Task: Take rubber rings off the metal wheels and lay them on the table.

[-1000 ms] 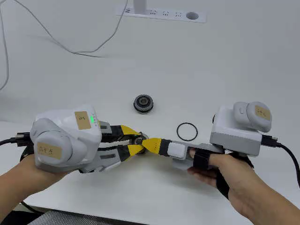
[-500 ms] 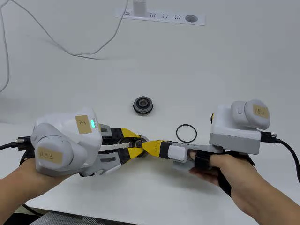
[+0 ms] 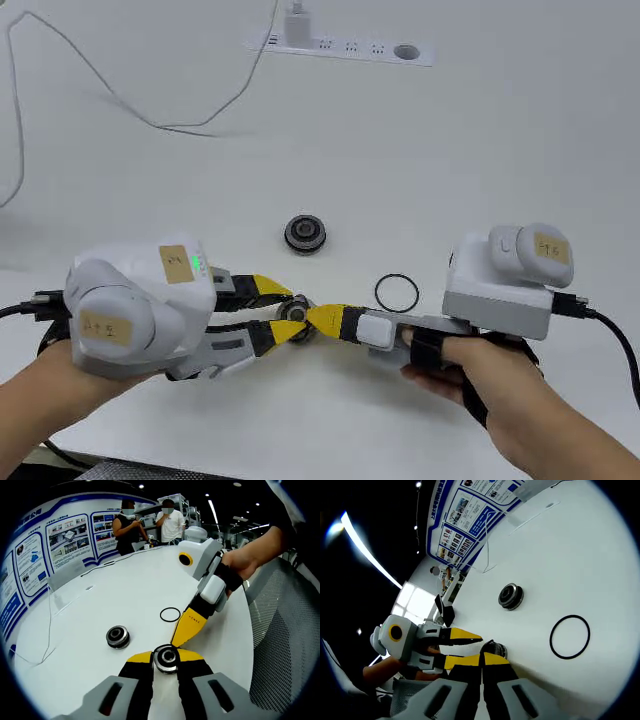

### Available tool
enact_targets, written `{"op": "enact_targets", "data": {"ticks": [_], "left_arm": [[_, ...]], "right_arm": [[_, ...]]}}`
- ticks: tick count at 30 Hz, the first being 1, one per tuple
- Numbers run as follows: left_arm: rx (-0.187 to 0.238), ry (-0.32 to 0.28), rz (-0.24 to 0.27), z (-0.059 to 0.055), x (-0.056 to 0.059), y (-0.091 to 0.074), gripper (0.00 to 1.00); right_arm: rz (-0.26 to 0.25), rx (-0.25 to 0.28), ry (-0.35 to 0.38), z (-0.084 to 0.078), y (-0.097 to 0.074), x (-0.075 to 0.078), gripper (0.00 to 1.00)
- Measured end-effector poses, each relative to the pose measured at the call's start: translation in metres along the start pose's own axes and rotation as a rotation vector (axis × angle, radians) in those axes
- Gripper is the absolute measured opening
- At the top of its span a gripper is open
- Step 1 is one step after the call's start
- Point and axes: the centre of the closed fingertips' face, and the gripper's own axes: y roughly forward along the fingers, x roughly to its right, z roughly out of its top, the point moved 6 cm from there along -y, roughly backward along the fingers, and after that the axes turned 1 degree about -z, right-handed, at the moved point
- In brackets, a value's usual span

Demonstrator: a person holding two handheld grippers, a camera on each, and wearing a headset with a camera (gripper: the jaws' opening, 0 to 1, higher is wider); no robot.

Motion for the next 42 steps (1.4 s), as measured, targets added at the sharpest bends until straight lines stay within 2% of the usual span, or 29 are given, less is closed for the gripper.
{"op": "enact_targets", "data": {"ticks": [6,10,13,19,24,29,31,38,42], "left_arm": [[0.012,-0.019,0.051,0.000,-0.009,-0.015,0.19],[0.007,-0.030,0.077,-0.001,-0.009,-0.024,0.19],[0.021,-0.055,0.095,0.001,-0.008,-0.028,0.21],[0.040,-0.074,0.141,0.002,-0.008,-0.033,0.32],[0.056,-0.100,0.201,0.004,-0.014,-0.037,0.47],[0.084,-0.141,0.227,0.006,-0.018,-0.040,0.53],[0.091,-0.145,0.233,0.007,-0.019,-0.041,0.55],[0.126,-0.155,0.246,0.017,-0.019,-0.046,0.64],[0.146,-0.155,0.247,0.021,-0.018,-0.047,0.68]], "right_arm": [[0.008,0.003,-0.026,0.003,0.004,-0.006,0.01],[0.008,0.000,-0.027,0.003,0.006,-0.005,0.01],[0.011,0.003,-0.020,0.003,0.006,-0.007,0.01],[0.063,0.044,0.017,0.009,0.005,-0.015,0.01],[0.081,0.107,0.059,0.020,-0.004,-0.019,0.01],[0.058,0.163,0.093,0.027,-0.019,-0.011,0.01],[0.040,0.176,0.101,0.029,-0.027,-0.002,0.01],[-0.049,0.235,0.148,0.028,-0.053,0.020,0.01],[-0.076,0.282,0.208,0.026,-0.064,0.030,0.01]]}}
